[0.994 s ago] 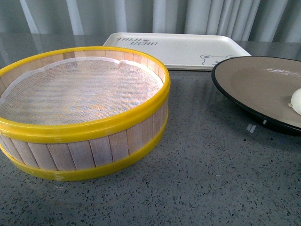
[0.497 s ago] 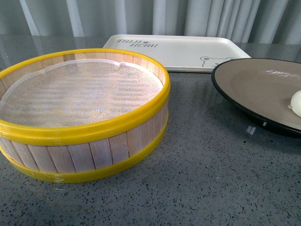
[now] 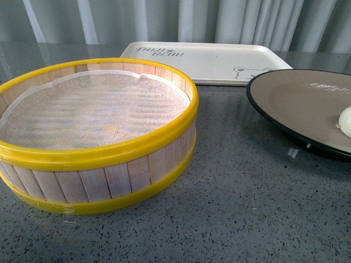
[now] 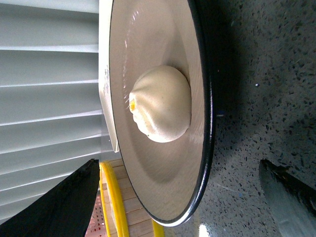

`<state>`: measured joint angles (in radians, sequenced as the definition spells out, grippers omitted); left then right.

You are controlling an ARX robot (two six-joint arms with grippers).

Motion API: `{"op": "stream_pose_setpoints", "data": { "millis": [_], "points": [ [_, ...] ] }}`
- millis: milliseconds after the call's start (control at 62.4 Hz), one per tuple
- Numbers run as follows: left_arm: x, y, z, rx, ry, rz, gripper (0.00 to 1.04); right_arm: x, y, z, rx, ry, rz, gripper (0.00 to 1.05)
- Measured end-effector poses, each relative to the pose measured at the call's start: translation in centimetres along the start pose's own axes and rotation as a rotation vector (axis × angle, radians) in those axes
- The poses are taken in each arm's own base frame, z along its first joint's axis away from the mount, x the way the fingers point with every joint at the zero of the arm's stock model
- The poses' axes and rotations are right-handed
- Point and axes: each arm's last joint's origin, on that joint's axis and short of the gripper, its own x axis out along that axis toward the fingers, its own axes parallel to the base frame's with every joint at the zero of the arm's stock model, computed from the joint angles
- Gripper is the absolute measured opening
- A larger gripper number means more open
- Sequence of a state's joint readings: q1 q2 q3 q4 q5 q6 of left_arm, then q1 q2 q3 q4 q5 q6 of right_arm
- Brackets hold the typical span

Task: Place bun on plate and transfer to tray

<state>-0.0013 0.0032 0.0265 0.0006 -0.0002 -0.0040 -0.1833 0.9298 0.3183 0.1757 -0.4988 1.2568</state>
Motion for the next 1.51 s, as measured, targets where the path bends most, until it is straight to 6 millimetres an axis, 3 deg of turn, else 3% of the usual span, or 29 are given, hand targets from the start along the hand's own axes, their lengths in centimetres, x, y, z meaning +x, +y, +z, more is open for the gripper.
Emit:
{"op": "stream_pose_setpoints", "data": {
  "millis": [240, 433, 769, 1186, 1507],
  "points": [
    [0.0, 0.0, 0.0, 0.0, 0.0, 0.0, 0.98, 0.5, 0.0, -0.3, 0.018, 0.023, 0.002, 0.96],
    [0.0, 0.0, 0.0, 0.0, 0.0, 0.0, 0.98, 0.4, -0.1, 0.0, 0.031, 0.018, -0.002, 0.58],
    [0.0, 0.0, 0.0, 0.0, 0.0, 0.0, 0.98, 0.2, -0.2, 0.4, 0.041, 0.009, 0.001, 0.03],
    [0.0, 0.0, 0.0, 0.0, 0.0, 0.0, 0.98, 0.0, 0.0, 0.4, 0.04, 0.005, 0.026, 0.02],
    [0.0, 0.0, 0.0, 0.0, 0.0, 0.0, 0.98, -0.7, 1.1, -0.3, -0.013, -0.032, 0.16, 0.02]
  ]
}}
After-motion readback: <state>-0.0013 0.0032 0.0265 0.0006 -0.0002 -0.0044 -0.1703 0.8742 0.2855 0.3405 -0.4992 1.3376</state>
